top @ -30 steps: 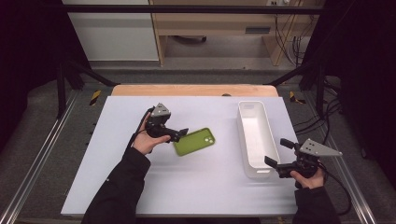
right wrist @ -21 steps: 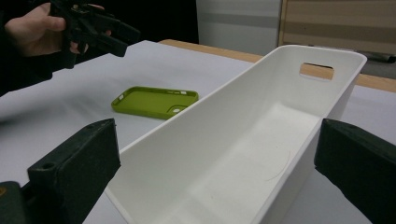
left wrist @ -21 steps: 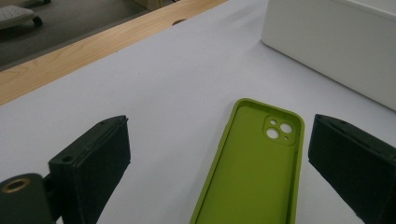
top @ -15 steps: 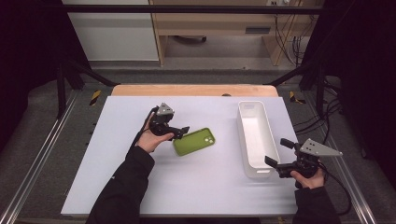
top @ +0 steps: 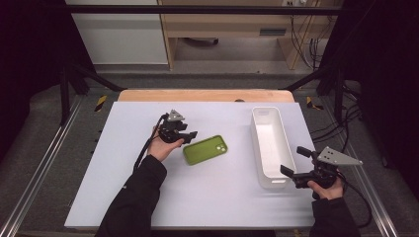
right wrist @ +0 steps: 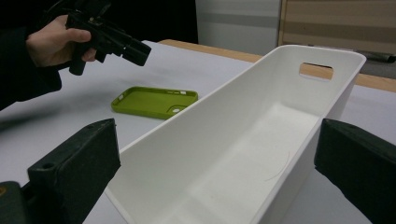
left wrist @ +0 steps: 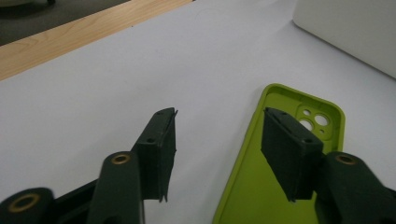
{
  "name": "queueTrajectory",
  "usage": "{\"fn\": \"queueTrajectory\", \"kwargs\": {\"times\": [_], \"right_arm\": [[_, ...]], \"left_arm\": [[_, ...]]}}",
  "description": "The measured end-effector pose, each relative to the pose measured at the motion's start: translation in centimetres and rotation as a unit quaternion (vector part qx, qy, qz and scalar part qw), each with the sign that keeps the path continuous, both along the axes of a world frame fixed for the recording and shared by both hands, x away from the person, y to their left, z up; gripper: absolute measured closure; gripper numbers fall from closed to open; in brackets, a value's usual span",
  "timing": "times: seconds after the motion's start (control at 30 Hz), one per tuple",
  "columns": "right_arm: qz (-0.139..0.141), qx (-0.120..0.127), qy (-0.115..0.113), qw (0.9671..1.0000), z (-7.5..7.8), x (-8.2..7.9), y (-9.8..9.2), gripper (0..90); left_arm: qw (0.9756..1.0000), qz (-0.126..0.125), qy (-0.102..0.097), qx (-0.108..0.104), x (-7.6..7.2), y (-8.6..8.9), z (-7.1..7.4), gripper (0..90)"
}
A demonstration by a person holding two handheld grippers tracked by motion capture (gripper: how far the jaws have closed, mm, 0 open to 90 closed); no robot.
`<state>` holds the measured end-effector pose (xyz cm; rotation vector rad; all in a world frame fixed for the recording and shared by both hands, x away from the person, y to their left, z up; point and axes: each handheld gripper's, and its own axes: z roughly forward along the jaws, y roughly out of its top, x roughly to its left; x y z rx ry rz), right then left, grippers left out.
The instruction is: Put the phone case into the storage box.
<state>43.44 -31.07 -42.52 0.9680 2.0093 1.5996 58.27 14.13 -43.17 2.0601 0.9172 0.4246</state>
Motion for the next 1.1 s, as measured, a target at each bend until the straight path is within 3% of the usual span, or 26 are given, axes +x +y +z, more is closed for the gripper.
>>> {"fn": "queueTrajectory", "kwargs": {"times": [0.43,0.73,1.1], "right_arm": [[0.0,0.001,-0.001,1.0,0.0,0.0,-0.1,0.9],[-0.001,0.0,-0.001,1.0,0.0,0.0,-0.1,1.0],[-0.001,0.0,0.001,1.0,0.0,0.0,-0.1,1.0]], "left_arm": [[0.9996,0.005,0.014,0.023,0.5,-0.2,-1.2,76.3],[0.9993,0.003,0.027,0.027,0.8,-0.2,-1.8,89.4],[0.998,-0.005,0.05,0.04,0.9,-0.4,-2.8,89.8]]}}
